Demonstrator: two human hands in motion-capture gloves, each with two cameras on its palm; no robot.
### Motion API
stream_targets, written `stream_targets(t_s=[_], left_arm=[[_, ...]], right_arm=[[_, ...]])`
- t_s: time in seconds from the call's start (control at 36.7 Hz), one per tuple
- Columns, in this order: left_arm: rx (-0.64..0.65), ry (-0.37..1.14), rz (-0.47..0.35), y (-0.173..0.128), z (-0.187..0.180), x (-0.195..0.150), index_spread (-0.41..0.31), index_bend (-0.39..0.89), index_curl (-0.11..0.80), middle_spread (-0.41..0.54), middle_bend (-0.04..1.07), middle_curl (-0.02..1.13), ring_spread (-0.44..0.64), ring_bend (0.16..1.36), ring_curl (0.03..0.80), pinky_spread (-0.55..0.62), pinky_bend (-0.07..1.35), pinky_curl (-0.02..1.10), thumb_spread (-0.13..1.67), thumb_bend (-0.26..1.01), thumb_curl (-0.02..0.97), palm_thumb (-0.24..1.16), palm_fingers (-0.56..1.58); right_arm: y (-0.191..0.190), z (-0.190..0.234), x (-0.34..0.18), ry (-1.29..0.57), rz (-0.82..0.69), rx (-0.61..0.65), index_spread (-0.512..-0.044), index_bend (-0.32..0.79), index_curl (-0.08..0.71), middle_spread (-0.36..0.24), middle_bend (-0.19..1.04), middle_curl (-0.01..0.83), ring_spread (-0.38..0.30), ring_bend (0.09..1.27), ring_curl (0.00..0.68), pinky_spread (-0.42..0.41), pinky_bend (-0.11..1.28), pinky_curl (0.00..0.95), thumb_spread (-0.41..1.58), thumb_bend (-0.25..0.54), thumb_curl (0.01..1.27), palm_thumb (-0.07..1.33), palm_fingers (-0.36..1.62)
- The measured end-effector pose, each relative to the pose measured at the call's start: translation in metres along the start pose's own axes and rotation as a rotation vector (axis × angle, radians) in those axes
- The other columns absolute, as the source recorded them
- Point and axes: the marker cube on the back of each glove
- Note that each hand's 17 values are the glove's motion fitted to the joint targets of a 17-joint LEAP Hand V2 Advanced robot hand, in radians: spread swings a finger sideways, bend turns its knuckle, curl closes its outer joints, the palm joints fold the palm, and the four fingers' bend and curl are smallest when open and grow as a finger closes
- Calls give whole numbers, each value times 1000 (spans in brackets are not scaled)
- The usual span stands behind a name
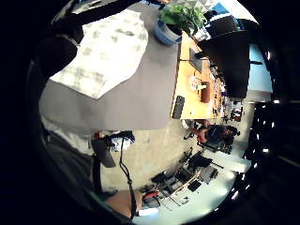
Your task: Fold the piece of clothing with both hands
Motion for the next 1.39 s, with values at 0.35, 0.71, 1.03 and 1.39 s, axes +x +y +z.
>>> stream_targets(t_s=[0.35, 0.71, 1.03, 1.39], left_arm=[[-97, -9, -77, 5, 52, 19, 28, 48, 145, 275, 205, 195, 334, 726, 321, 322, 697, 377, 1003, 43, 222, 201, 43], [343, -166, -65, -49, 37, 20, -105, 158, 187, -44, 236, 269, -51, 711, 316, -175, 758, 380, 1214, 144, 308, 467, 684], [435, -163, -114, -77, 2, 8, -244, 241, 313, -245, 330, 384, -297, 545, 336, -343, 619, 389, 1252, 183, 378, 639, 1156], [450, -153, -119, -113, -9, -8, -276, 175, 373, -299, 362, 456, -344, 541, 383, -365, 515, 399, 1329, 172, 418, 670, 1193]], right_arm=[[-12, 29, 6, 20, 8, -55, -247, 142, 305, -41, 198, 353, -75, 358, 341, 66, 244, 309, 1340, 369, 253, 652, 775], [-18, 48, 1, 18, -10, -78, -251, 140, 311, -39, 187, 375, -71, 346, 359, 69, 245, 335, 1366, 319, 269, 664, 759], [-29, 82, -10, -75, -31, -110, -252, 141, 316, -38, 186, 386, -70, 342, 373, 70, 237, 347, 1379, 276, 278, 674, 756], [-56, 168, -33, -31, 21, -32, -215, 77, 251, -47, 198, 400, -56, 414, 395, 83, 361, 380, 1189, 147, 298, 669, 683]])
